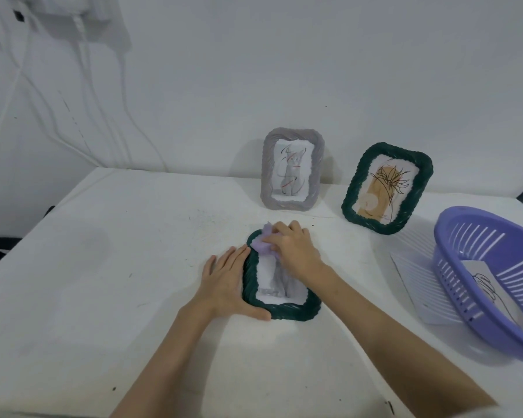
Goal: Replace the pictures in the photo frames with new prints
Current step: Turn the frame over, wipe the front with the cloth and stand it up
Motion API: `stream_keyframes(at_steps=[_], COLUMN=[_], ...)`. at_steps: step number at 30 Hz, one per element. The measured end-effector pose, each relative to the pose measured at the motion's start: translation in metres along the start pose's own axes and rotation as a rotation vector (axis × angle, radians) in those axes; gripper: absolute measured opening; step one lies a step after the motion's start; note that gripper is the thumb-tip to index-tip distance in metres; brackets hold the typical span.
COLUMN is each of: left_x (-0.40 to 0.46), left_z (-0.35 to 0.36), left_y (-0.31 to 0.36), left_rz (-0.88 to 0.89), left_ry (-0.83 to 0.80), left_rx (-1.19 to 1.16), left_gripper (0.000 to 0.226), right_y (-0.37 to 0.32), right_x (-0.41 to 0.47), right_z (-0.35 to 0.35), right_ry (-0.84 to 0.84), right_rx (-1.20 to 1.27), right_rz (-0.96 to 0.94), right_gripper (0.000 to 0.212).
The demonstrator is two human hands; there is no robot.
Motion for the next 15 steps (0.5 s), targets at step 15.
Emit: stream_keyframes(at_steps=[15], left_x=[0.000], left_z=[-0.001], left_y=[-0.001], left_rz=[0.005], left_ry=[-0.003], left_rx=[-0.008], left_gripper=[0.155], right_y=[0.024], right_x=[-0.088], right_z=[-0.020], right_ry=[-0.018], right_rx=[0.178], right_rz=[-0.070], right_gripper=[0.031])
Point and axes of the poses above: each hand's wrist, its own x-axis towards the middle knuckle, its own z-axis out of the palm, y = z × x, the point moved 1 cm from there along x, towards the middle knuckle
